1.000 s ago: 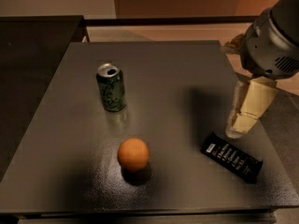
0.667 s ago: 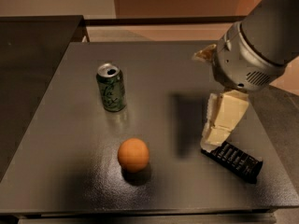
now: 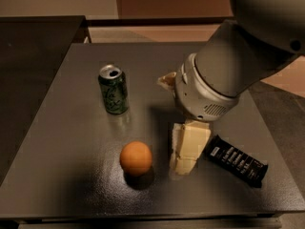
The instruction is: Move orange near green can
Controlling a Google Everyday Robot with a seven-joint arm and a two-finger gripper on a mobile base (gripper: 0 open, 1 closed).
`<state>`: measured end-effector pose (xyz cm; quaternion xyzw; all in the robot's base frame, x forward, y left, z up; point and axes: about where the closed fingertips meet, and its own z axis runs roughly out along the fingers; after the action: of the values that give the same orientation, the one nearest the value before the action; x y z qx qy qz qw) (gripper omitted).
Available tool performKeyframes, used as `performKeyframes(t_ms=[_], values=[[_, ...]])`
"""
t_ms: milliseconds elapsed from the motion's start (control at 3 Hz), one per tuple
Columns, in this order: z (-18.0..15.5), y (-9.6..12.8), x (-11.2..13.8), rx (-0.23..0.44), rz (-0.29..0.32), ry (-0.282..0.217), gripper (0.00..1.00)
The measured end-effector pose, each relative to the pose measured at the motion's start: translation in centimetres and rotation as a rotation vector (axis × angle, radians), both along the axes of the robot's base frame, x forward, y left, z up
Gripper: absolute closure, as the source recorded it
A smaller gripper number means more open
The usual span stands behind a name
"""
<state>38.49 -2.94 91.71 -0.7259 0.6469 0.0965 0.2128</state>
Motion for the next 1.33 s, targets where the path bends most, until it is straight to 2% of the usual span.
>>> performKeyframes(t_ms=[667,1000,1333], values=[[-4.9,4.1,-1.7,0.0,0.058,0.069,0.0],[-6.4,5.4,-2.2,0.0,0.07,0.097,0.0],[-7.2,5.9,-2.5,-0.002,0.074,0.116,0.18]])
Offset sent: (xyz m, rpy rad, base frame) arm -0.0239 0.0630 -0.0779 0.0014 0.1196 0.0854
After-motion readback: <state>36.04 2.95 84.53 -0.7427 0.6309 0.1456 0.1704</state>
